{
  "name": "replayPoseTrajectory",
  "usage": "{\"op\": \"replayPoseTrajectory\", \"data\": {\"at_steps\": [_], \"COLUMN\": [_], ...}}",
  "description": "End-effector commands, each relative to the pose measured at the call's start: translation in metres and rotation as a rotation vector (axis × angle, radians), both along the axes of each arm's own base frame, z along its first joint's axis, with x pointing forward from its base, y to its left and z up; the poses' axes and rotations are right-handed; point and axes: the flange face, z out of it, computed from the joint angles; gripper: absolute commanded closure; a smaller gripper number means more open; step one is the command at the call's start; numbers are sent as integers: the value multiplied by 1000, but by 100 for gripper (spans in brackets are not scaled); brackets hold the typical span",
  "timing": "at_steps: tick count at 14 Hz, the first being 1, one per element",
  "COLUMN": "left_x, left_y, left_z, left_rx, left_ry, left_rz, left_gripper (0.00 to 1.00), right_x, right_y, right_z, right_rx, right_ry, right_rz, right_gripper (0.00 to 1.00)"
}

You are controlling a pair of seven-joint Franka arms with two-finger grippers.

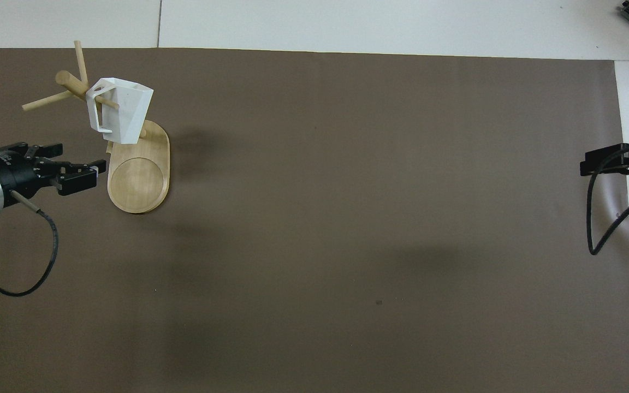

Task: Hang cup on rack

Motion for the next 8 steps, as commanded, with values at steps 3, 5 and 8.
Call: {"op": "replayPoseTrajectory", "data": {"at_steps": [3,5,8], "left_x": [-1,2,1], "left_y": [-1,0,12], "left_z": [20,29,35], "left_rx": [224,319,403], "left_ry": [12,-20,-37], "left_rz": [-198,-361,-604], "left_gripper": [0,0,0], "right_x": [-6,-6,-6], "right_y": [0,0,0], "right_z": [1,1,1], "right_rx": [7,5,7], "right_ry": [-5,-4,-5], "right_rz": [-17,-14,-14], "right_gripper": [0,0,0]}}
